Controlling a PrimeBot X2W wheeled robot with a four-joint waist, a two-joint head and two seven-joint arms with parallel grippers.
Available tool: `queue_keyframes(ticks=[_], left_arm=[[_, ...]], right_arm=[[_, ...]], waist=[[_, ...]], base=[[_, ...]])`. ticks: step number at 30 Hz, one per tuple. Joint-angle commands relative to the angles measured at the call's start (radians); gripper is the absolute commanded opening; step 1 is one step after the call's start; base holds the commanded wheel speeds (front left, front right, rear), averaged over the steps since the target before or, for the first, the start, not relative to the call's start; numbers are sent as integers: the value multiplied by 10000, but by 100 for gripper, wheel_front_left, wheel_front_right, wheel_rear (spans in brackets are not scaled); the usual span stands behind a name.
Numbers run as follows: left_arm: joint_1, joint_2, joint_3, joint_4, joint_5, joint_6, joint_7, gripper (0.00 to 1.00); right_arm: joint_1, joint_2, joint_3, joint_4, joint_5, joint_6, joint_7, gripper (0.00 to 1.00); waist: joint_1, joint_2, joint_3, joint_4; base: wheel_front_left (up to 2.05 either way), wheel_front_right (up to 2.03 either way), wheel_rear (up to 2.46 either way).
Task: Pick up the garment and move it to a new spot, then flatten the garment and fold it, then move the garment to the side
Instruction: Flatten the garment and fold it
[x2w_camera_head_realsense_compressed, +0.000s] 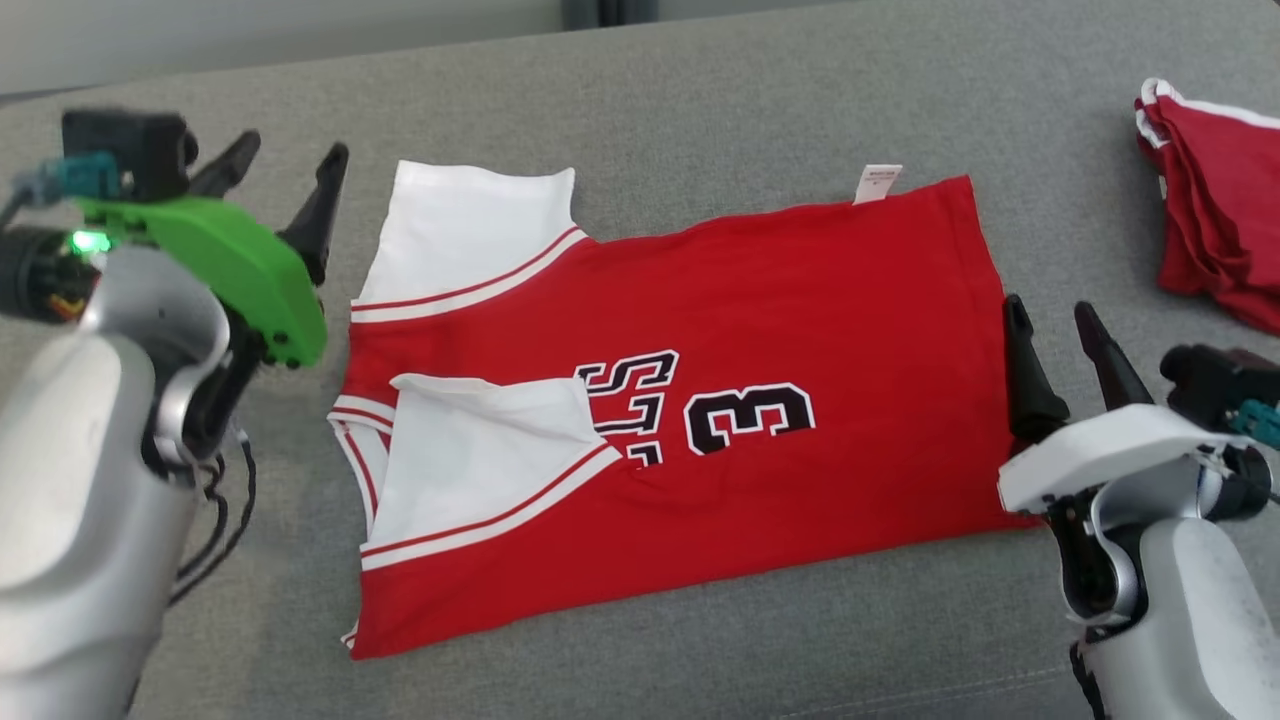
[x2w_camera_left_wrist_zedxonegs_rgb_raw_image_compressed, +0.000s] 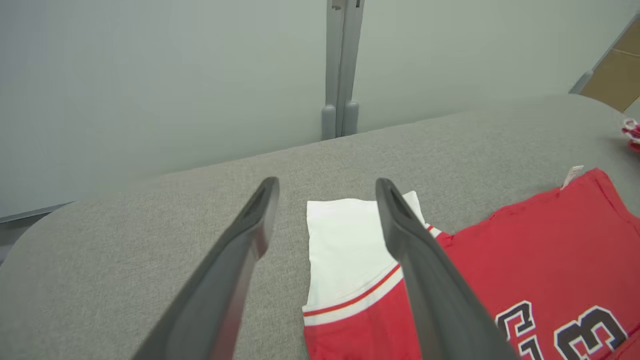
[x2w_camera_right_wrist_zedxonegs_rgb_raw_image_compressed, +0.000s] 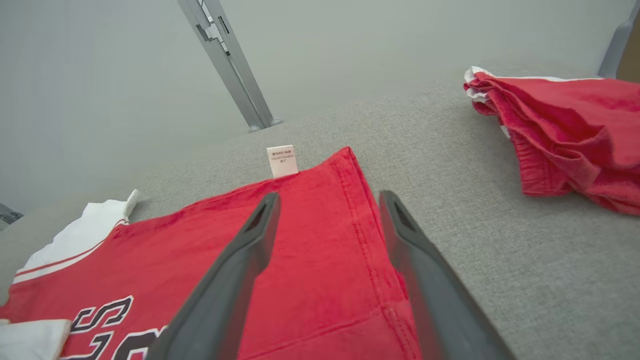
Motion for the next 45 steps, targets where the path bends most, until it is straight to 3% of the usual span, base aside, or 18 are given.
queue_keyframes(ticks=[1,5,11,19,29,30,32,34,35,36,41,45], left_arm=[[-679,37,-131,522,-60,-265,455,100],[-2249,228,-452,1918,-15,-803,1295,100],[-3404,300,-834,3395,-337,-1145,2312,100],[-3718,786,-845,4242,-721,-1238,2925,100],[-3555,1038,-753,4198,-1166,-1273,3087,100],[-3553,1035,-760,4162,-1206,-1278,3064,94],[-3609,1055,-730,4141,-1136,-1247,2893,53],[-3646,1059,-766,4164,-1049,-1195,2805,30],[-3666,1045,-765,4181,-1034,-1178,2756,9],[-3687,1003,-741,4209,-1063,-1161,2710,0],[-3833,825,-674,4247,-1154,-1168,2311,0],[-4009,606,-643,4218,-1071,-1112,1803,0]], right_arm=[[-326,-28,178,-41,-60,-5,-28,100],[-1020,-27,693,-110,-164,-3,-23,100],[-1890,-22,1175,-93,-424,-3,-70,100],[-2544,-22,1526,-18,-462,-3,-250,100],[-2909,-24,1689,219,-497,-3,-356,100],[-2990,-22,1716,250,-526,-5,-335,100],[-3140,-36,1795,352,-605,-3,-275,100],[-3336,-105,1934,496,-656,-5,-188,100],[-3436,-133,2002,565,-644,-5,-147,100],[-3573,-169,2080,661,-588,-5,-73,100],[-4377,-594,2564,1206,-547,-3,338,100],[-5346,-1287,3017,2153,-618,-5,827,100]], waist=[[0,0,751,-557],[0,0,1276,-917],[0,0,1933,-1411],[0,0,2551,-1815],[0,0,2802,-1898],[0,0,2813,-1892],[0,0,2832,-1883],[0,0,2852,-1877],[0,0,2867,-1877],[0,0,2889,-1872],[0,0,2957,-1788],[0,0,2849,-1485]], base=[[0,0,0],[0,0,0],[0,0,0],[0,0,0],[0,0,0],[0,0,0],[0,0,0],[0,0,0],[0,0,0],[0,0,0],[0,0,0],[0,0,0]])
